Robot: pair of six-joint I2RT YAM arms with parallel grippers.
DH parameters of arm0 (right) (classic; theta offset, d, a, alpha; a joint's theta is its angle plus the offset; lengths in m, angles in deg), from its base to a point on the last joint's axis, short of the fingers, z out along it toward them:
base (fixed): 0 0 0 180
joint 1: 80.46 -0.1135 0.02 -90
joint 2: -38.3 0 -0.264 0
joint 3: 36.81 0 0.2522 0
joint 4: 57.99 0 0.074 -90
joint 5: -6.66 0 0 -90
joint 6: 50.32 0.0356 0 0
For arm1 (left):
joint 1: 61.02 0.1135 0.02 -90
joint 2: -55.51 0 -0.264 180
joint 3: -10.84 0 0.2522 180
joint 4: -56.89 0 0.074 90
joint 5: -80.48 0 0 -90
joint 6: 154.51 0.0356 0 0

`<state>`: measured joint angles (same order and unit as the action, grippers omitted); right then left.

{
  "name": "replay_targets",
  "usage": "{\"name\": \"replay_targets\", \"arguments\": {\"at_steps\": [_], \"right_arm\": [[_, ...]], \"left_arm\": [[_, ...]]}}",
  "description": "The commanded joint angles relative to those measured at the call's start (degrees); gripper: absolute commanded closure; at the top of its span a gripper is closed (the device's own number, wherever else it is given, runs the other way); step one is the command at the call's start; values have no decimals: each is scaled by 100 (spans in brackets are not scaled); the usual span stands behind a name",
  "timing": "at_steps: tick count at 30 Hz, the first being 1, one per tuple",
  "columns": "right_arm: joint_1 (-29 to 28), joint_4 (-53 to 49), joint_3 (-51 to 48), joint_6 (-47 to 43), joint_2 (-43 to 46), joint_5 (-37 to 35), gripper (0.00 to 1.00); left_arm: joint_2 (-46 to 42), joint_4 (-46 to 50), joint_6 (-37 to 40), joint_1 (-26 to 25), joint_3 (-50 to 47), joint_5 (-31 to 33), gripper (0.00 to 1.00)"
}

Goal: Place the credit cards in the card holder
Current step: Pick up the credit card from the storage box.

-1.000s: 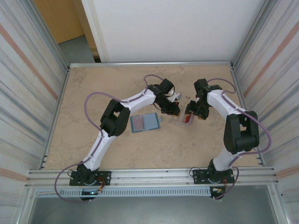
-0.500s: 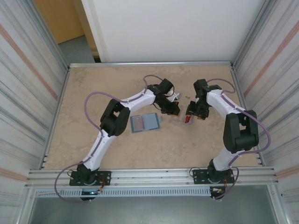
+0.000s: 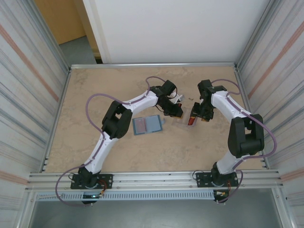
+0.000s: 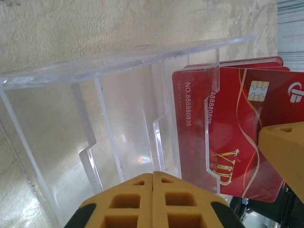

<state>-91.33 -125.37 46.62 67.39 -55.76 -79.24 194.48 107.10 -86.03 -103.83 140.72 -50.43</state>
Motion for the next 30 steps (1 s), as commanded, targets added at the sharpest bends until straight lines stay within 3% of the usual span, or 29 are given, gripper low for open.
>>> {"name": "replay_targets", "arguments": {"at_steps": [1, 21, 30], "right_arm": [[33, -317, 168, -102, 170, -118, 57], [23, -543, 359, -187, 257, -71, 93], [63, -318, 361, -124, 459, 443, 100]], "left_arm": [[306, 275, -1, -60, -205, 162, 100], [278, 259, -10, -54, -238, 163, 100], [170, 336, 16, -39, -148, 167, 100]]}}
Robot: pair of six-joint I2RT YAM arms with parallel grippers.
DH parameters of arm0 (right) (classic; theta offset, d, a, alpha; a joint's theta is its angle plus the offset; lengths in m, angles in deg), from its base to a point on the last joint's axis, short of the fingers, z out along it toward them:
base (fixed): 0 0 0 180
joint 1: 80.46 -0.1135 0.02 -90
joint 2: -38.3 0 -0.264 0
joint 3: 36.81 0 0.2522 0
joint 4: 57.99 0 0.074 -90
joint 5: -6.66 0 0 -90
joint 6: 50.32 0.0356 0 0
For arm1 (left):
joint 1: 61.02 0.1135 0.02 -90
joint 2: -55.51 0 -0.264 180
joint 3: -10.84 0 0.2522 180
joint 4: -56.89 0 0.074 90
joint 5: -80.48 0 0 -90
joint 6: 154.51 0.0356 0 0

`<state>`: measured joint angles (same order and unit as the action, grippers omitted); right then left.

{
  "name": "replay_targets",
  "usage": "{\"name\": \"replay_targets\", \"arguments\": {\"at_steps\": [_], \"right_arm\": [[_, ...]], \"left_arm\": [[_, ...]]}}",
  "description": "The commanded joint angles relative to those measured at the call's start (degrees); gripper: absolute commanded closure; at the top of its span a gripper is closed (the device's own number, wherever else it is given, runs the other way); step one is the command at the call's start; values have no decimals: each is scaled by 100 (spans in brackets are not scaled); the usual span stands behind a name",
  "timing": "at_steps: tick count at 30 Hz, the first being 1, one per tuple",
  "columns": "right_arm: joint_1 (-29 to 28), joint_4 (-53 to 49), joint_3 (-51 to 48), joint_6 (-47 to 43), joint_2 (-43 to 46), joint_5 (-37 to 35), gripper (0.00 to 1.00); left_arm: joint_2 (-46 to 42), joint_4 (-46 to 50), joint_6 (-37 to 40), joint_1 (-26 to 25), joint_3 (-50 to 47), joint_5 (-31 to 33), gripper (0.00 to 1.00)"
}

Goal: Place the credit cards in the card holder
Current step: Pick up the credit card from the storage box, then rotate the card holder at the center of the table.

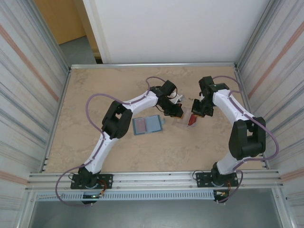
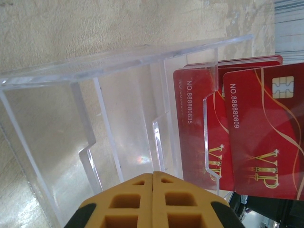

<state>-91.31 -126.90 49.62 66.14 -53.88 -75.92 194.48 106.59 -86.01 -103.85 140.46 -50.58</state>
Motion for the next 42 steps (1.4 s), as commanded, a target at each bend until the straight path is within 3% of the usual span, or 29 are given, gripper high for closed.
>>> {"name": "replay_targets", "arguments": {"at_steps": [1, 6, 12, 16, 22, 27, 33, 42], "right_arm": [[89, -98, 47, 33, 345, 241, 100], [255, 256, -56, 136, 820, 878, 100], [312, 691, -364, 76, 1551, 1376, 100], [297, 1229, -757, 176, 1998, 1783, 100], [46, 1762, -995, 119, 2126, 2185, 100], [-61, 1610, -924, 62, 1992, 1795, 100], [168, 1183, -1010, 24, 2043, 1473, 100], [384, 1229, -1437, 13, 2523, 1805, 100]], "left_arm": [[118, 419, 23, -18, -95, 186, 100], [-328, 615, 172, 143, 113, 194, 99], [-1468, 558, 849, 450, -391, 471, 78], [-2500, 329, 1281, 755, -1604, 558, 75], [-4085, 47, 2435, 926, -3737, 1446, 72], [-4887, -439, 3296, 900, -5226, 2129, 64], [-5232, -861, 4196, 791, -6131, 2548, 62], [-4666, -1318, 4895, 444, -6373, 3522, 61]]}}
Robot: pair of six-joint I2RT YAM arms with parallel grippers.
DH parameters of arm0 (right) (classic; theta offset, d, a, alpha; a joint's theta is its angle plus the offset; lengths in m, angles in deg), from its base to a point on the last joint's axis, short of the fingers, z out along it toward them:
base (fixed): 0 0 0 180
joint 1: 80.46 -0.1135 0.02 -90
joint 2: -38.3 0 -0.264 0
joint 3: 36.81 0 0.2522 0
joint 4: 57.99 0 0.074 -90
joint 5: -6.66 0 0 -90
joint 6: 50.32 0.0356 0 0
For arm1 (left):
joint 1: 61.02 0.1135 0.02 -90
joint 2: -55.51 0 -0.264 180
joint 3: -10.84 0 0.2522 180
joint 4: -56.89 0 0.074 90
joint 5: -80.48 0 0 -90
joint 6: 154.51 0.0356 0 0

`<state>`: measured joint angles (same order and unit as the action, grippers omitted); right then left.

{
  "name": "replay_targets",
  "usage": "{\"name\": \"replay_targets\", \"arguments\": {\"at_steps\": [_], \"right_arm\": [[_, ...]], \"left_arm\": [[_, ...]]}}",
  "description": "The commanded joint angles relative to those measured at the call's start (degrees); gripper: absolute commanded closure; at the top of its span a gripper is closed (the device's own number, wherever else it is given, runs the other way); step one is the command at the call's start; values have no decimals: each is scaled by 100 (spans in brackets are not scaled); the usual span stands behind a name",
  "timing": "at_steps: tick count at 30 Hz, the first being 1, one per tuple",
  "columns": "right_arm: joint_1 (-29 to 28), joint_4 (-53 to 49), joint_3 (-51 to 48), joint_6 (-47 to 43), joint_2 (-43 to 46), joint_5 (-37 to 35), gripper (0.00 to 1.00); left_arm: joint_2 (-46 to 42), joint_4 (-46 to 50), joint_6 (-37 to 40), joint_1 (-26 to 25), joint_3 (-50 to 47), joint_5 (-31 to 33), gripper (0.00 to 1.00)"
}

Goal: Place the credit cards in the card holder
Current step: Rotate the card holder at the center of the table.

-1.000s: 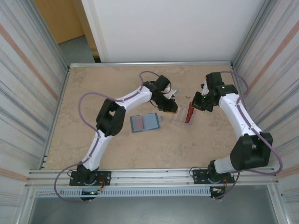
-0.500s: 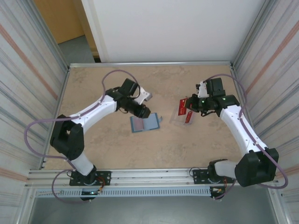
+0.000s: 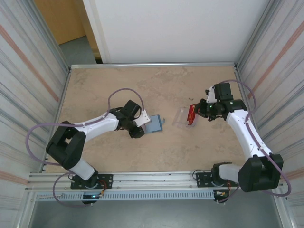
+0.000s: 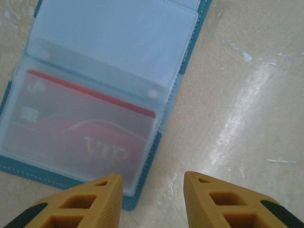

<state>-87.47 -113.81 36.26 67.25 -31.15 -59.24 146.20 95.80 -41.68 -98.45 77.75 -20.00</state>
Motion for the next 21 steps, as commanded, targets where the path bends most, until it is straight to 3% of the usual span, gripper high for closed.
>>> {"name": "replay_targets", "arguments": {"at_steps": [1, 13, 17, 21], "right_arm": [[-12, -22, -186, -80, 329, 148, 100], [-53, -6, -456, -131, 704, 280, 100], [-193, 173, -532, -49, 707, 319, 100], [-596, 579, -578, 141, 508, 315, 100]], "left_arm": [[213, -312, 541, -131, -147, 597, 61], [427, -948, 1173, 25, -376, 1641, 58], [299, -851, 1171, 180, -324, 1595, 57], [-3, -76, 1179, 192, -19, 846, 54]]}}
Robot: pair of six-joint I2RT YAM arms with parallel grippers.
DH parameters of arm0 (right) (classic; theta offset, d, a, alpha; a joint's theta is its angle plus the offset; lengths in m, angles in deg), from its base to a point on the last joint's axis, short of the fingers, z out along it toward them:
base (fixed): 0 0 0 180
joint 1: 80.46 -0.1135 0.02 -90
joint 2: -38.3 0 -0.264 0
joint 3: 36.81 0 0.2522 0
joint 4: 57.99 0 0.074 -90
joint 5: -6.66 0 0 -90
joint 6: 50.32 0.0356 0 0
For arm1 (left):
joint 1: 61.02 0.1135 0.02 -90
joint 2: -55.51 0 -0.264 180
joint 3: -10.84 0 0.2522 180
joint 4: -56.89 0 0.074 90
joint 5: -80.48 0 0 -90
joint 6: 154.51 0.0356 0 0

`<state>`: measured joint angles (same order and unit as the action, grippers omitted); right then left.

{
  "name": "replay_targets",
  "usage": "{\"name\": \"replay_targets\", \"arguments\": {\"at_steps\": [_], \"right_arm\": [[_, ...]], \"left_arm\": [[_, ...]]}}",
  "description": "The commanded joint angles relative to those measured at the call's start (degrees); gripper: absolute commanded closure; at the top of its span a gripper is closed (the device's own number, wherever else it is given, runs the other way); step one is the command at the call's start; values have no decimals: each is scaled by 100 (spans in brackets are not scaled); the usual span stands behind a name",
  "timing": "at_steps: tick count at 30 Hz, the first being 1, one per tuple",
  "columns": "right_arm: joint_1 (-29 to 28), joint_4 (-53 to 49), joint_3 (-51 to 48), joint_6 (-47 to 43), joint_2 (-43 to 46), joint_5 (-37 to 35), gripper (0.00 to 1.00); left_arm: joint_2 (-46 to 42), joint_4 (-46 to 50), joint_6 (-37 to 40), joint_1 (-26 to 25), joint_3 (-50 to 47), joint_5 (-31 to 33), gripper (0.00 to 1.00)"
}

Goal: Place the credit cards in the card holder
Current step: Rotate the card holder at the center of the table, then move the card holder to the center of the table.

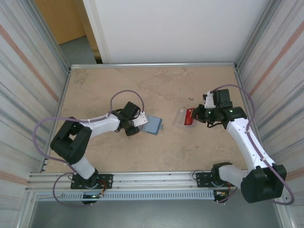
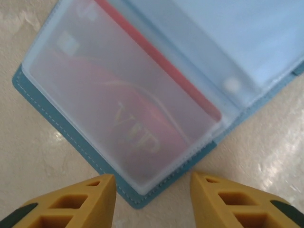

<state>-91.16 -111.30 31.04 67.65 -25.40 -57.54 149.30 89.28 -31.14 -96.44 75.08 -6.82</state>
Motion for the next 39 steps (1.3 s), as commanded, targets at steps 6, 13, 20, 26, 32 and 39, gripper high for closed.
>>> {"name": "replay_targets", "arguments": {"at_steps": [6, 13, 20, 26, 32, 39], "right_arm": [[-860, 1017, 135, 436, -807, 61, 100], [-1628, 1438, 693, 555, -1890, -167, 100], [-2068, 1679, 910, 640, -2539, -178, 100], [-2231, 1862, 812, 723, -2678, -193, 100], [-2314, 1948, 873, 745, -2954, -130, 100], [-2314, 1928, 1104, 690, -3248, -51, 100]], "left_arm": [[-501, 1168, -745, 591, 788, -1368, 55], [227, 1037, -1587, 1371, 1423, -1194, 69], [919, 1194, -1842, 1287, 1622, -1523, 80], [1061, 1140, -1685, 994, 1378, -1217, 80], [743, 1054, -1465, 583, 805, -1317, 78], [173, 1160, -1520, 690, 876, -1265, 79]]}}
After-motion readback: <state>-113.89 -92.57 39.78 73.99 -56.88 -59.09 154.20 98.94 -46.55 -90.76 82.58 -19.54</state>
